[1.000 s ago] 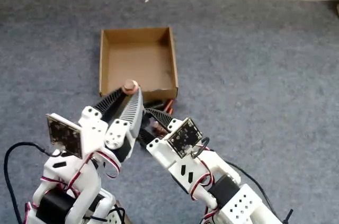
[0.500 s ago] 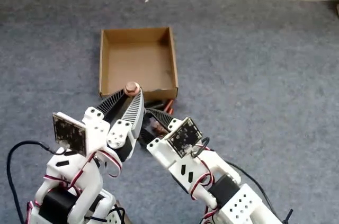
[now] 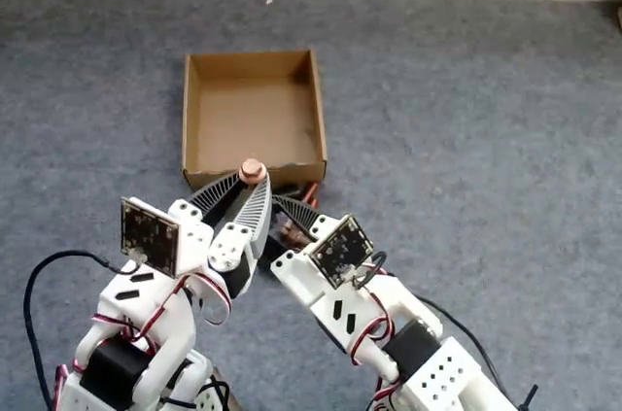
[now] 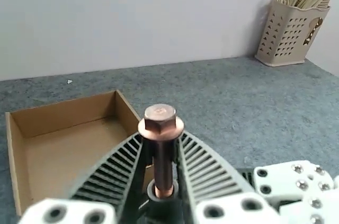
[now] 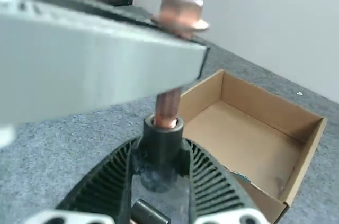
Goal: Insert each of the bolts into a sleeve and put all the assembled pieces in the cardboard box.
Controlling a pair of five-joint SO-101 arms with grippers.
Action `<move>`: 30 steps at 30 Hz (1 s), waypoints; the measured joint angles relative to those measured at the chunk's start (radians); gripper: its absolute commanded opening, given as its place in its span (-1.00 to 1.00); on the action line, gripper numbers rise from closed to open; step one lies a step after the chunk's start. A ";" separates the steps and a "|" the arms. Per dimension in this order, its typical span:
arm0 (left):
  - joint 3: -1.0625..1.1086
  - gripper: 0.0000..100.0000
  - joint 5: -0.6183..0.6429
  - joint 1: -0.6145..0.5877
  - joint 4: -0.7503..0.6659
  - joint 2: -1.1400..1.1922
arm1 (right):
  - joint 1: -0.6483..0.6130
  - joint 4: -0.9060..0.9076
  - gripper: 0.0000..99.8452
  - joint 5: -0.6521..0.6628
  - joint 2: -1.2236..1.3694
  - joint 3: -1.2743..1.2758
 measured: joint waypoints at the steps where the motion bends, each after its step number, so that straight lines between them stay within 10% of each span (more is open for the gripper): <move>1: 0.000 -0.62 -0.020 0.000 0.011 -0.003 | 0.002 0.000 -0.99 0.000 0.000 0.000; 17: -0.147 -0.60 -0.163 -0.032 0.292 -0.015 | 0.106 -0.003 -0.99 -0.026 -0.002 0.000; 30: 0.002 -0.81 -0.265 -0.549 0.396 -0.017 | 0.218 0.269 -0.99 -0.141 0.000 0.000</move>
